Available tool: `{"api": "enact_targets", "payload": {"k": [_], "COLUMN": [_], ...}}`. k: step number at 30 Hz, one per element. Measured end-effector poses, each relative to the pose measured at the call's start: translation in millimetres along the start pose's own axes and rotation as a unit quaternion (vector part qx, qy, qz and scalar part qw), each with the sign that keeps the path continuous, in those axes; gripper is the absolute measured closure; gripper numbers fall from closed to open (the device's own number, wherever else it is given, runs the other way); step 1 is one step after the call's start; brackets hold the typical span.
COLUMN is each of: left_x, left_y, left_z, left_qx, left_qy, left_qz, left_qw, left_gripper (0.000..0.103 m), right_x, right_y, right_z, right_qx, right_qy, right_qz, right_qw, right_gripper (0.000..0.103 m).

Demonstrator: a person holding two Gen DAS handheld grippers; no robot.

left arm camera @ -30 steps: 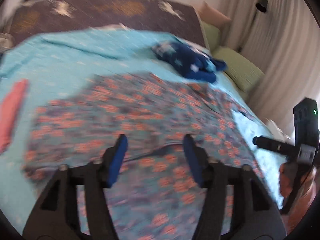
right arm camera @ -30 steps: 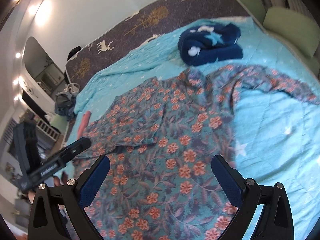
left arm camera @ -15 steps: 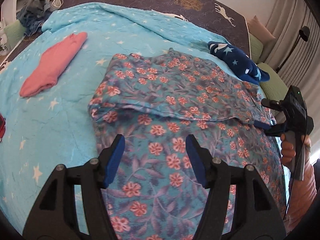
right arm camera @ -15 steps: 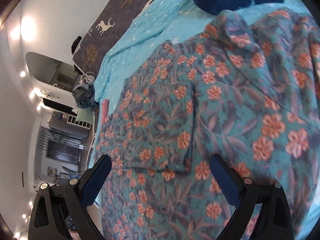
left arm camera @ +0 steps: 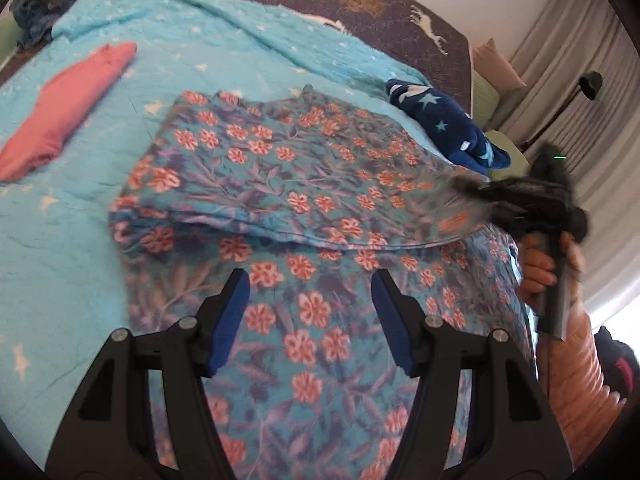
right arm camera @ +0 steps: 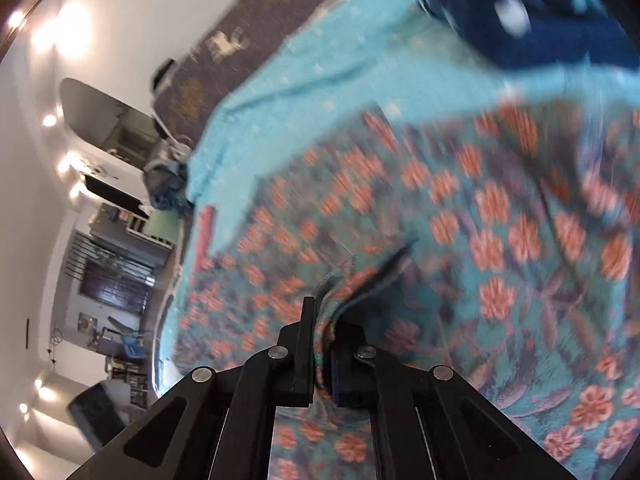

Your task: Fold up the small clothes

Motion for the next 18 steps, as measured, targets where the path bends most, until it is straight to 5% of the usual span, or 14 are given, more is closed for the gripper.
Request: {"api": "enact_targets", "payload": {"k": [6, 13, 18], "left_x": [20, 13, -5], "left_y": [-5, 4, 15], "left_z": [-6, 2, 17], "left_qx": [-0.025, -0.032, -0.020], "left_qy": [-0.021, -0.030, -0.017], "left_qz": [0.049, 0.046, 0.004], "left_qw": [0.9983, 0.9980, 0.9997], "left_gripper": [0.039, 0.039, 0.037], "right_x": [-3, -65, -75], "right_y": [-15, -5, 5], "right_z": [66, 60, 66], "right_qx": [-0.093, -0.066, -0.069], "right_qy": [0.056, 0.145, 0.148], "right_qz": [0.033, 0.014, 0.019], "right_qw": [0.994, 0.987, 0.986], "right_gripper": [0.099, 0.098, 0.098]}}
Point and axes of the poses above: each gripper's, at about its wrist camera, not at the fingertips, and z roughly against the way its jaws point, x to its left, y to its underside, the point moved 2 cm from there along -z, roughly the way its jaws point, and after that the axes turned 13 degrees about -z, right-handed, at the moved point
